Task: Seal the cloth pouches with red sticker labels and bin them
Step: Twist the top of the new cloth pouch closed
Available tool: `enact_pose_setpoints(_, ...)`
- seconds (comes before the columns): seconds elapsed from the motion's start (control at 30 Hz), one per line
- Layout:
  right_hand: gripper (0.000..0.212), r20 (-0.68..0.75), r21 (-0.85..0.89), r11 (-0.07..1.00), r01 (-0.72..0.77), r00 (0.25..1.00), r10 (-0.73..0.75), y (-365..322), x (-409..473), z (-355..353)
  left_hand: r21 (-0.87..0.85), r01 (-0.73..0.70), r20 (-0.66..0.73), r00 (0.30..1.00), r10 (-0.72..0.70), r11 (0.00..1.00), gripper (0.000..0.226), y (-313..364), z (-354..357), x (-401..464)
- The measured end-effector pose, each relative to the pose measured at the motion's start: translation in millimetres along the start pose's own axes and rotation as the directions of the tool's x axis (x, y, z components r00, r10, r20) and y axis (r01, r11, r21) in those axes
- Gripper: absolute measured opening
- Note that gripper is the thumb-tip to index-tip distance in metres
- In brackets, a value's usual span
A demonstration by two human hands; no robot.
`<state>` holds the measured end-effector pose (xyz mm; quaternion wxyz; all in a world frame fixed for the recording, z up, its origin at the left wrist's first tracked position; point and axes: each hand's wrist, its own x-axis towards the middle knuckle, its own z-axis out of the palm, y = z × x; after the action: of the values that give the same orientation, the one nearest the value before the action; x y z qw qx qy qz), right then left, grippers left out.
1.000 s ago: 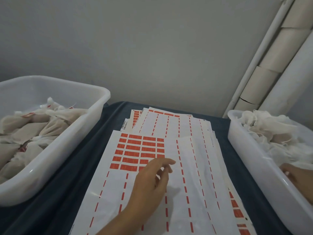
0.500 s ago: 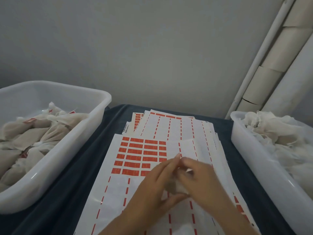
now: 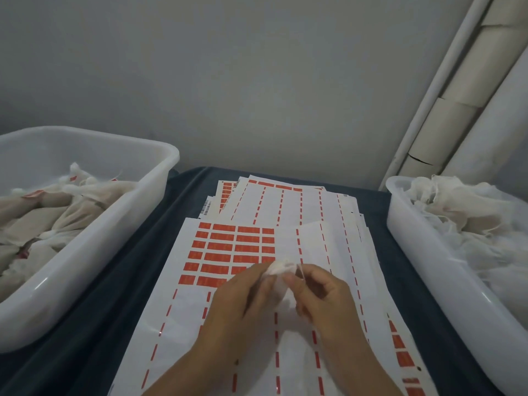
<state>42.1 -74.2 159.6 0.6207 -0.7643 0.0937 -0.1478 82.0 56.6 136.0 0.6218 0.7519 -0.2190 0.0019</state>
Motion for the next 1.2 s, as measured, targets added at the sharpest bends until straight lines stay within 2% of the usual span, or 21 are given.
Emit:
enact_pose_setpoints(0.07,0.026,-0.035,-0.064,0.996,0.060,0.997,-0.062,3,-1,0,0.021,-0.036,-0.047,0.998,0.037,0.999,0.029,6,0,-2)
enact_pose_setpoints(0.13,0.014,-0.031,-0.112,0.986,0.126,0.991,-0.130,3,0,-1,-0.005,-0.017,-0.073,0.997,0.017,1.000,0.025,8,0,-3)
enact_pose_setpoints(0.2,0.010,-0.019,-0.160,0.970,0.184,0.982,-0.190,2,1,-2,-0.040,0.028,-0.087,0.996,-0.031,0.999,0.020,5,0,0)
enact_pose_setpoints(0.33,0.009,-0.050,-0.156,0.965,0.212,0.974,-0.222,1,0,-4,0.038,0.072,-0.124,0.990,-0.067,0.997,0.017,0,-3,1)
enact_pose_setpoints(0.4,0.014,-0.042,-0.126,0.969,0.210,0.975,-0.217,-1,1,-4,0.044,0.081,-0.140,0.987,-0.075,0.996,0.010,3,-4,1)
enact_pose_setpoints(0.5,0.045,0.086,-0.107,0.979,0.175,0.982,-0.166,-2,-1,0,0.048,0.045,-0.090,0.995,-0.040,0.998,0.020,5,-4,0)
enact_pose_setpoints(0.53,0.051,0.101,-0.135,0.974,0.183,0.980,-0.170,-2,-3,2,0.079,0.022,-0.066,0.998,-0.016,0.997,0.016,6,-3,0)
enact_pose_setpoints(0.57,0.049,0.089,-0.156,0.968,0.199,0.978,-0.187,-2,-4,5,0.107,0.004,-0.035,0.999,0.000,0.994,0.012,7,-3,0)
enact_pose_setpoints(0.67,0.026,0.002,-0.117,0.963,0.244,0.969,-0.245,-1,-5,5,0.044,0.009,0.014,1.000,-0.010,0.999,0.030,5,-1,-1)
enact_pose_setpoints(0.8,0.023,-0.036,-0.116,0.964,0.241,0.969,-0.246,-1,-3,-1,0.022,-0.036,-0.097,0.995,0.038,0.999,0.009,9,-2,-1)
enact_pose_setpoints(1.0,0.012,-0.065,-0.225,0.930,0.291,0.948,-0.312,4,1,-6,-0.035,0.013,-0.143,0.989,-0.018,0.999,0.019,16,-9,2)
enact_pose_setpoints(1.1,0.009,-0.018,-0.198,0.934,0.297,0.952,-0.306,3,-1,-3,-0.074,0.085,-0.069,0.994,-0.091,0.994,0.012,16,-10,1)
enact_pose_setpoints(1.2,0.008,0.025,-0.229,0.896,0.380,0.923,-0.385,1,-3,-1,-0.014,0.010,0.027,1.000,-0.010,1.000,0.015,24,-8,0)
